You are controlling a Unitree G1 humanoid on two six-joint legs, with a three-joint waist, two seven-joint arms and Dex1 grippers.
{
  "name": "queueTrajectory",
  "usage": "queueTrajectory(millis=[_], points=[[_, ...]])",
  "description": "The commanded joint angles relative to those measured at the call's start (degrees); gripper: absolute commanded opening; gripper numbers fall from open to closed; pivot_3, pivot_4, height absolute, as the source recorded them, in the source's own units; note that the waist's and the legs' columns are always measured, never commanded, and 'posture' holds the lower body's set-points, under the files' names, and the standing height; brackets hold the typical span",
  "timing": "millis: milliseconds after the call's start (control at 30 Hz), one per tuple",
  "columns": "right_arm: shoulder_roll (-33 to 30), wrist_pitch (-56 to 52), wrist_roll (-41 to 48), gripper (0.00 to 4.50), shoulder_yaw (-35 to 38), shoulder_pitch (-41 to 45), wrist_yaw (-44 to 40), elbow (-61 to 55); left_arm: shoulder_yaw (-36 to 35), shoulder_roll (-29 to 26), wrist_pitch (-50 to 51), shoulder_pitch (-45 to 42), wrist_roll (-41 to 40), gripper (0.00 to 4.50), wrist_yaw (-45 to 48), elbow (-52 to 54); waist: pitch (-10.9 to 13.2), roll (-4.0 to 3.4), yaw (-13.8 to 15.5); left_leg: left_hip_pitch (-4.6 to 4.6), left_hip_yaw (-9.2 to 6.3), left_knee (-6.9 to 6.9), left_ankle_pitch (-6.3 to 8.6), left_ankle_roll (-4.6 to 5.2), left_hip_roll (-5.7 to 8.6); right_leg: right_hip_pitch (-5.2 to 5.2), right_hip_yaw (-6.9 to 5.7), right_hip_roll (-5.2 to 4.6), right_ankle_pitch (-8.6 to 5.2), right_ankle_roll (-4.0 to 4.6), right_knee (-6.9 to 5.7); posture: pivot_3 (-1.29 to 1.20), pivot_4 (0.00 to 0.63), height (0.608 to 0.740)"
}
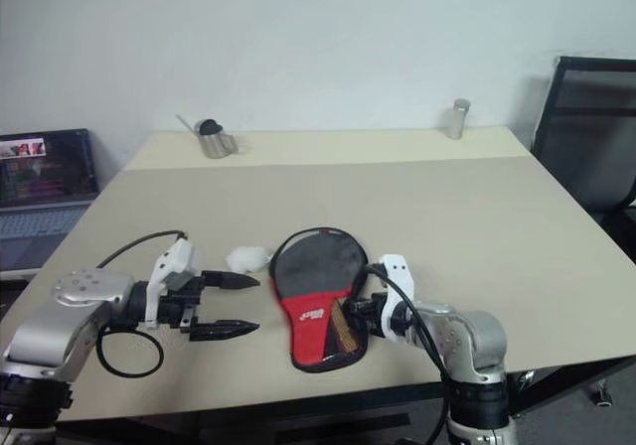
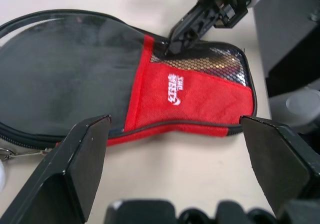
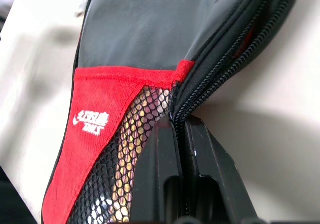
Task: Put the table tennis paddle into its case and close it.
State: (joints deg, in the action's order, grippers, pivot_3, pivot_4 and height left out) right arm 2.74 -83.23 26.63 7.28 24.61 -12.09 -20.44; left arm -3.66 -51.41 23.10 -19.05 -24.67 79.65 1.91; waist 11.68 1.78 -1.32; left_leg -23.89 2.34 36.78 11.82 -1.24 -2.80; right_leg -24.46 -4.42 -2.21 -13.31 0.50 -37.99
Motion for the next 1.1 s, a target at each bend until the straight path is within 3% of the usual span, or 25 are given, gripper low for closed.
queueTrajectory(millis=[33, 467, 1100], points=[[2.6, -2.8, 0.7, 0.01, 2.9, -1.3, 2.5, -5.3, 0.4, -0.9, -0.9, -2.0, -0.5, 4.5, 1.4, 0.5, 0.0, 0.0, 0.2, -0.01, -0.02, 0.0, 0.0, 0.0, 0.0, 0.0, -0.02, 0.0, 0.0, 0.0, 0.01, 0.0, 0.15, 0.74], [10.8, -8.9, 0.2, 0.01, 4.2, -7.9, 6.1, -13.5, 2.0, -0.7, -0.2, -4.8, -1.3, 4.5, 2.6, 0.9, 0.0, 0.0, 0.3, -0.03, -0.04, -0.04, 0.02, -0.02, 0.0, -0.01, -0.03, 0.0, -0.01, 0.0, 0.09, 0.0, 0.15, 0.74], [15.5, -9.3, 5.5, 0.01, 1.2, -15.8, 9.3, -16.6, 4.2, -0.8, -1.0, -8.3, -0.3, 4.5, 5.5, -1.9, 0.0, -0.01, 0.5, -0.07, -0.06, -0.11, 0.03, -0.02, 0.01, -0.01, -0.06, 0.02, -0.01, 0.0, 0.19, 0.0, 0.15, 0.74]])
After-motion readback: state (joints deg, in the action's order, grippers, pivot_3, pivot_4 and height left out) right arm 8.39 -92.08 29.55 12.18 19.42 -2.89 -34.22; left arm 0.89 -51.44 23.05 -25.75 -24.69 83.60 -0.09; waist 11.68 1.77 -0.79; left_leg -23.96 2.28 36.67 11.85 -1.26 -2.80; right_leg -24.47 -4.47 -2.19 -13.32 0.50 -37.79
